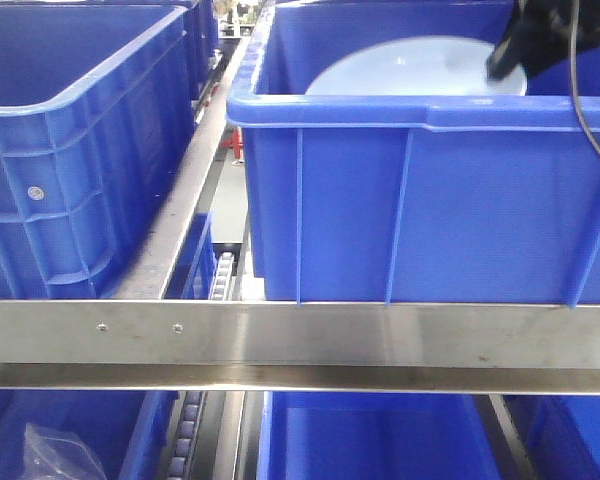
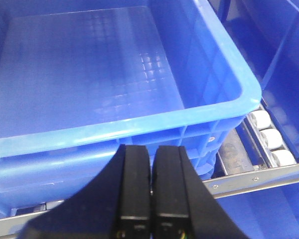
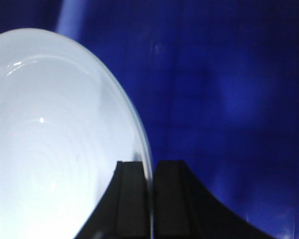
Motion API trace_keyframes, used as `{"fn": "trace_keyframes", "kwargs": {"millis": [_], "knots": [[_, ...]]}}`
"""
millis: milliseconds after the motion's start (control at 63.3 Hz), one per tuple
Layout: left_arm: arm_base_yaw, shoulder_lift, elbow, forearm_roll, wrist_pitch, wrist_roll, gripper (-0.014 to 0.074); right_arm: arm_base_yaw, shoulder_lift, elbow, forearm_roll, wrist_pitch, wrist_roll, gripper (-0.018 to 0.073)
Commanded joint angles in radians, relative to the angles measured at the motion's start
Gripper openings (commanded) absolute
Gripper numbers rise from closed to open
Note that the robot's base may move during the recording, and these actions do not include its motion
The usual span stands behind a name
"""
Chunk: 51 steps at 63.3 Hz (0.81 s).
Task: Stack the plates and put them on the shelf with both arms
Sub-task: 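Lower the stack into the blue bin, open the right gripper, withdraw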
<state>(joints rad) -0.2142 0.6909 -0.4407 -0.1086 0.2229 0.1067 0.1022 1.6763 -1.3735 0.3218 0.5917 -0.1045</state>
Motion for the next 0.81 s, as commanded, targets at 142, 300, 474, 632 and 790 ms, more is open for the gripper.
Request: {"fn": "trace_keyframes", "kwargs": {"millis": [142,300,474,632,790], "knots": [[0.001,0.000,-0.028,-0.008,-0.079,-0.005,0.0084,-0.007,-0.020,-0.042,0.017,-0.067,-0.018,0.0060],[0.001,0.000,-0.028,-0.008,-0.079,-0.005,0.0084,-0.007,-0.020,-0.042,0.017,-0.053,-0.025,0.0125],[0.001,0.000,-0.028,-0.008,-0.079,-0.005,0.0084,-0.007,-0.020,-0.042,0.017,-0.035,-0.025,0.0368],[0.001,0.000,-0.028,-0.008,-0.079,-0.005,0.0084,-0.007,-0.020,-0.046,0.015,-0.023,-0.025,0.0486],[0.001,0.000,-0.028,-0.008,-0.079,-0.005,0.0084,-0.007,-0.031,-0.071,0.015,0.012,-0.031,0.0489]]}}
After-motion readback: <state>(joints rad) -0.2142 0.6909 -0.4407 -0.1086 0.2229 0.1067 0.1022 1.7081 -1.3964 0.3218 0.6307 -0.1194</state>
